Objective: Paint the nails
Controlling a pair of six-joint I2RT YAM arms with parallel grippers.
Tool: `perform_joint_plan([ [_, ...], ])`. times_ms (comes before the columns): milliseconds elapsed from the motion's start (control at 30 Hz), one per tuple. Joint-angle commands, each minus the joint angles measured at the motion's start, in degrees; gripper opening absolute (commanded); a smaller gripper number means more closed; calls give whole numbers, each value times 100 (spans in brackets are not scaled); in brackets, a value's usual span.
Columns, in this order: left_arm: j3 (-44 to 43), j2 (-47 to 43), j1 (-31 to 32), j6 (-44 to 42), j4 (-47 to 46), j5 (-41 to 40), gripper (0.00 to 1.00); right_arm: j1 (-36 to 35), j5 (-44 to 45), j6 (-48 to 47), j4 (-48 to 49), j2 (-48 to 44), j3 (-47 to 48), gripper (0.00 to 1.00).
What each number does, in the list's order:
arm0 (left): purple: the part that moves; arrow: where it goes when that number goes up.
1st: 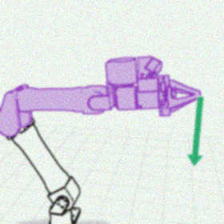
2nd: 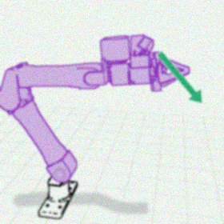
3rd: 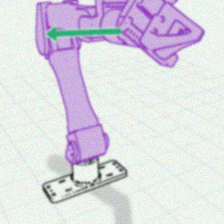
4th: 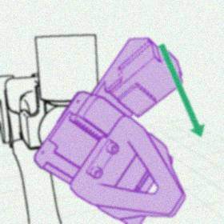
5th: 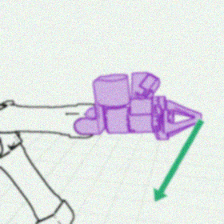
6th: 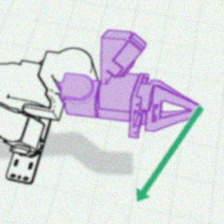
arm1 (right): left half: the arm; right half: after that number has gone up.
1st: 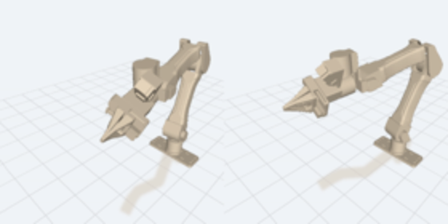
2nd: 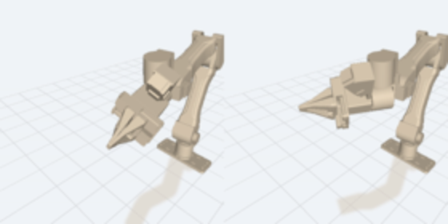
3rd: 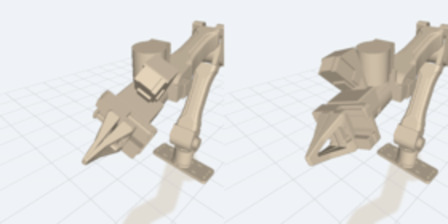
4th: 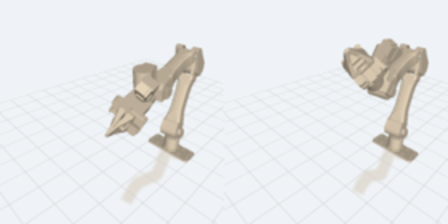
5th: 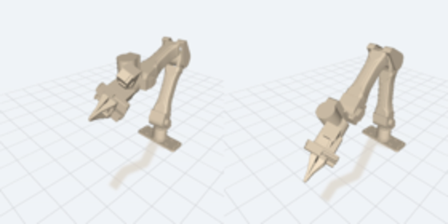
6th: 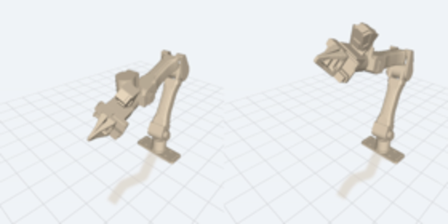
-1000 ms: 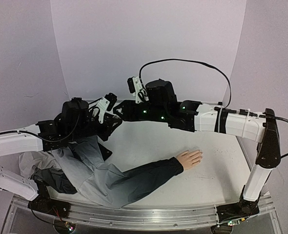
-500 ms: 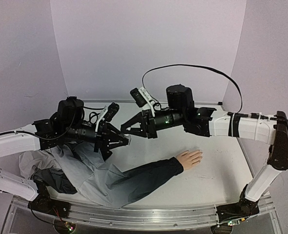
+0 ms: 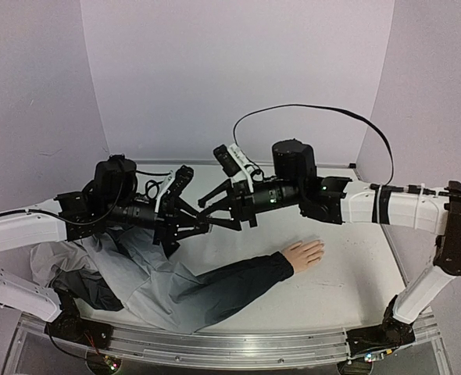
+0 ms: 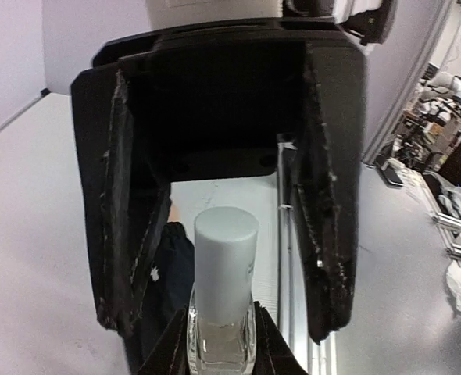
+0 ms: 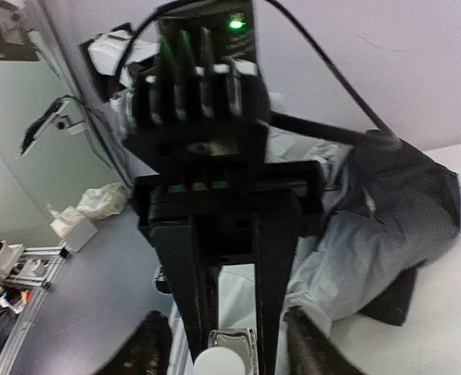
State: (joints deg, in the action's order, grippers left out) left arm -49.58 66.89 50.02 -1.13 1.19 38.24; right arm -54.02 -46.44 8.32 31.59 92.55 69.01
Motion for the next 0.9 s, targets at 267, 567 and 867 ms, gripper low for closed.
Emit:
perform_joint_plan([
  [267, -176, -317, 174, -200, -373, -3980, 0, 9, 3572, 2045, -262, -698, -173, 85],
  [567, -195, -133, 219, -50, -356, -4178, 0, -368, 4295, 2535, -458, 256, 1060, 73],
  [867, -148, -143, 232, -98, -353, -4202, 0, -492, 4306, 2629, -580, 967, 1850, 42],
])
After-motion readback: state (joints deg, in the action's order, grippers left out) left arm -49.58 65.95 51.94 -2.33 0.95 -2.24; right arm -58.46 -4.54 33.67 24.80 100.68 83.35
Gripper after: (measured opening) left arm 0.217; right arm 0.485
